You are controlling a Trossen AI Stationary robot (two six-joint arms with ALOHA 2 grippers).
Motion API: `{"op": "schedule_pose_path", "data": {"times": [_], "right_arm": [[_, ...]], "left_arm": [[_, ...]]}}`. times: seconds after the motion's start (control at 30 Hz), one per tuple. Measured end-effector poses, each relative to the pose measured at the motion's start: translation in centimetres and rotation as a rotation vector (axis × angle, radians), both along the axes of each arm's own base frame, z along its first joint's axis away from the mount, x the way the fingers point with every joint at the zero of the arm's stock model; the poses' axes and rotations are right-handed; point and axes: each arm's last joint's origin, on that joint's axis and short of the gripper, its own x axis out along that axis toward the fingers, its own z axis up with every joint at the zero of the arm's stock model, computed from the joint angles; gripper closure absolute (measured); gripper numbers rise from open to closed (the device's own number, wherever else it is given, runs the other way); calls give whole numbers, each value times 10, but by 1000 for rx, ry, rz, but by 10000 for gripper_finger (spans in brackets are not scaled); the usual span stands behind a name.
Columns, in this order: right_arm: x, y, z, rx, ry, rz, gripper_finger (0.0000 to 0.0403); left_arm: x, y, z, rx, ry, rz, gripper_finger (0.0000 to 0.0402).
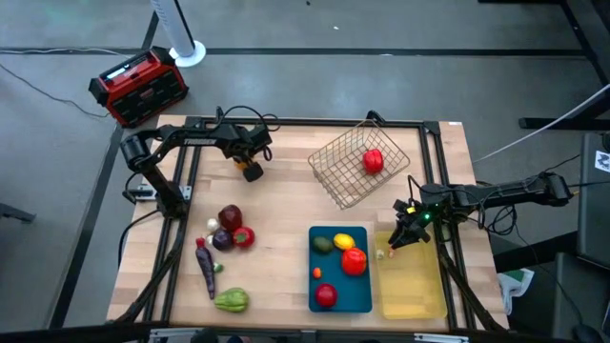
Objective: Sort produce into baskets
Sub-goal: Put the yellow lemon into the blue bin
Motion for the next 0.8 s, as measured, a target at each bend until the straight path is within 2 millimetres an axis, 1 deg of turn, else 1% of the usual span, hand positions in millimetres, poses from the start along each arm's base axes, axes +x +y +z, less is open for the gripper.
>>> {"op": "schedule_pose_path", "data": {"times": [0.13,0.23,0.33,0.43,0.5,0.6,0.7,0.8], "right_arm": [[0,0,0,1,0,2,205],[0,0,0,2,0,4,205],[0,0,0,2,-1,4,205],[0,0,0,2,-1,4,205],[0,0,0,2,-2,4,205],[0,0,0,1,-1,3,205],[0,0,0,1,-1,3,205],[0,0,0,1,-1,3,205]], "left_arm": [[4,-3,1,-61,-60,25,122],[15,-7,9,-109,-141,26,155],[30,-13,21,-163,-228,4,169],[47,-23,35,-198,-306,-33,163],[58,-33,45,-214,-352,-64,152],[76,-54,58,-228,-413,-116,141],[92,-81,67,-233,-479,-178,139],[107,-110,72,-242,-584,-228,140]]}}
